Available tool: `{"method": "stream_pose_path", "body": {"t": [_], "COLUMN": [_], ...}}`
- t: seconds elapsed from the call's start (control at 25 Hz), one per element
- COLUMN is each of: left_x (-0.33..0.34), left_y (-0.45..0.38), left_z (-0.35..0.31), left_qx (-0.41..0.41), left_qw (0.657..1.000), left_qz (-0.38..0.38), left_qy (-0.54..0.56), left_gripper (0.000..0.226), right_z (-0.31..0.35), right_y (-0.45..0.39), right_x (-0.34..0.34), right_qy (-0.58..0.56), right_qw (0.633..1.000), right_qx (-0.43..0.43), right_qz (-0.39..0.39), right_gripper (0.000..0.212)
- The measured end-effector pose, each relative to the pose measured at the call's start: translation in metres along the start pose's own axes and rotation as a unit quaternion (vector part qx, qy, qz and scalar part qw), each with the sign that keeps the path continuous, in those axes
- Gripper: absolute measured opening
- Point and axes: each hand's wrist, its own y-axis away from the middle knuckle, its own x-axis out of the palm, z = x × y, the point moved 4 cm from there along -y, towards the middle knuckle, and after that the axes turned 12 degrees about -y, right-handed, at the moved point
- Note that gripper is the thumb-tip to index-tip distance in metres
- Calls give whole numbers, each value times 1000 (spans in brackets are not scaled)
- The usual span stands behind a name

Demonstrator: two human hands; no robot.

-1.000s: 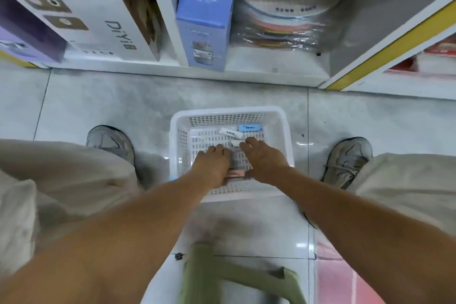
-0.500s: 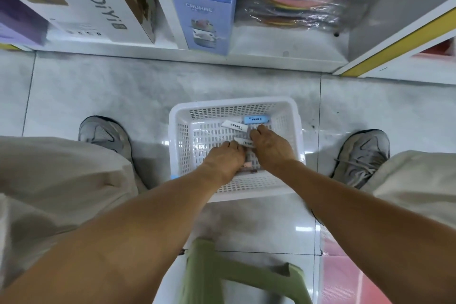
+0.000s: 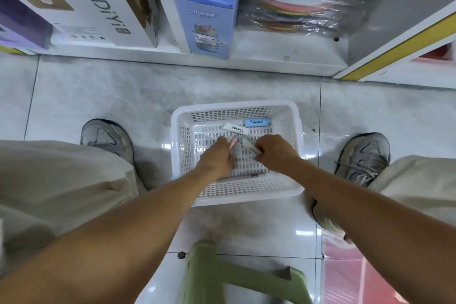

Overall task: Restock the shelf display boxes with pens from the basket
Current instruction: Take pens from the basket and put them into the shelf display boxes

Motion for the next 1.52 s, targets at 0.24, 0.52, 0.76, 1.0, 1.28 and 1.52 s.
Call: {"method": "stream_pose_path", "body": {"t": [0.24, 0.52, 0.76, 1.0, 1.28, 1.52], "left_x": [-7, -22, -38, -26, -36, -78], "left_y": [5, -5, -21, -33, -29, 12], "left_z": [7, 3, -27, -8, 15, -23], "left_qx": [-145, -7, 186, 157, 32, 29], "left_qw": [899, 996, 911, 910, 996, 978], "left_qz": [-8, -91, -129, -112, -16, 4], "left_qy": [414, 2, -344, -368, -87, 209], "left_gripper": [32, 10, 52, 49, 26, 19], "right_z": [25, 18, 14, 21, 34, 54], "right_y": [16, 20, 18, -9, -19, 10], "right_x": [15, 44, 27, -11, 0, -56], "right_qy": [-385, 229, 325, 331, 342, -75], "right_qw": [917, 962, 923, 934, 932, 996], "right_qx": [-17, -129, -199, -112, -101, -36], "right_qz": [98, 80, 55, -76, -59, -21], "right_gripper": [23, 26, 29, 60, 26, 17]}}
